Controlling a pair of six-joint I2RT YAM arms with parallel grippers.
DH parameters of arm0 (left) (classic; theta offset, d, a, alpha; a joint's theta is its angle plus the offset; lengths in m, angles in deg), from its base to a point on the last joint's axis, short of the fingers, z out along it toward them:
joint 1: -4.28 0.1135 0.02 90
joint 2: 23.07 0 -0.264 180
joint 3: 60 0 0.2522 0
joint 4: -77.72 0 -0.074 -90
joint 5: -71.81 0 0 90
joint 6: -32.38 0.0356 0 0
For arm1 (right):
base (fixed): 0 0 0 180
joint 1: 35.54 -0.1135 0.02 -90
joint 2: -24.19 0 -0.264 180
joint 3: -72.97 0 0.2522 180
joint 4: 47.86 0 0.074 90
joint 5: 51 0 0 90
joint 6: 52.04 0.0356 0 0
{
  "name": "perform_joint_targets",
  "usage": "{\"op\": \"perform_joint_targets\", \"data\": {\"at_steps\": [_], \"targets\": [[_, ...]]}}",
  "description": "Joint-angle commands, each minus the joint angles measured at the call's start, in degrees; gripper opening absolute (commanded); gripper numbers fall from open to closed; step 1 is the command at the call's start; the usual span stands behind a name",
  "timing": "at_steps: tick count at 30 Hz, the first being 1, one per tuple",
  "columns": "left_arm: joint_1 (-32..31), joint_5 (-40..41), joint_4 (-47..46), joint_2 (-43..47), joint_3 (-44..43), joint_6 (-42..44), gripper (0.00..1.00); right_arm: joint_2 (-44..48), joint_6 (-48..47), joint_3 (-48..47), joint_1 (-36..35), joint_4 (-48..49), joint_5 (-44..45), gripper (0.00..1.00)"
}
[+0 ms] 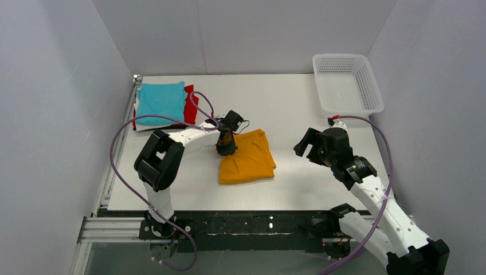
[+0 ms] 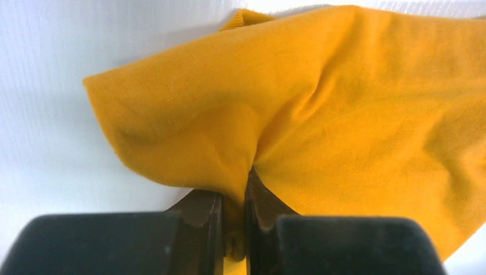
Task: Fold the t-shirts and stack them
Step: Put the neatly folded tshirt into the corner of the board with the left arm
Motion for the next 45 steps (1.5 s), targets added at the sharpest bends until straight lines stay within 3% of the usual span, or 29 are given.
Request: {"op": "perform_joint_targets", "data": {"at_steps": [1, 11, 15, 23, 28, 37, 45], "targets": [[-0.4, 2.8, 8.5, -7.0, 0.5, 4.6, 0.00, 1.3, -1.6, 0.3, 0.4, -0.5, 1.9, 0.91], [-0.4, 20.1, 18.5, -2.0, -10.2, 23.4, 0.00, 1.3, -5.3, -0.3, 0.4, -0.1, 5.2, 0.90], [0.2, 25.5, 16.4, -0.9, -11.1, 30.5, 0.00, -0.6, -6.8, -1.1, 0.4, 0.0, 5.7, 0.90], [5.6, 28.0, 9.0, 1.7, -12.9, 44.8, 0.00, -5.5, -9.8, -3.7, 0.5, 0.0, 5.7, 0.90], [11.4, 26.7, 9.6, 1.8, -17.7, 46.8, 0.00, -7.6, -10.6, -5.1, 0.5, 0.1, 5.7, 0.90], [15.5, 33.3, 10.4, -2.9, -26.6, 51.5, 0.00, -10.2, -12.5, -5.7, 0.7, 2.0, 6.6, 0.90], [17.8, 29.5, 12.3, -4.3, -34.7, 56.2, 0.00, -12.2, -13.0, -6.5, 1.3, 2.0, 6.5, 0.90]]}}
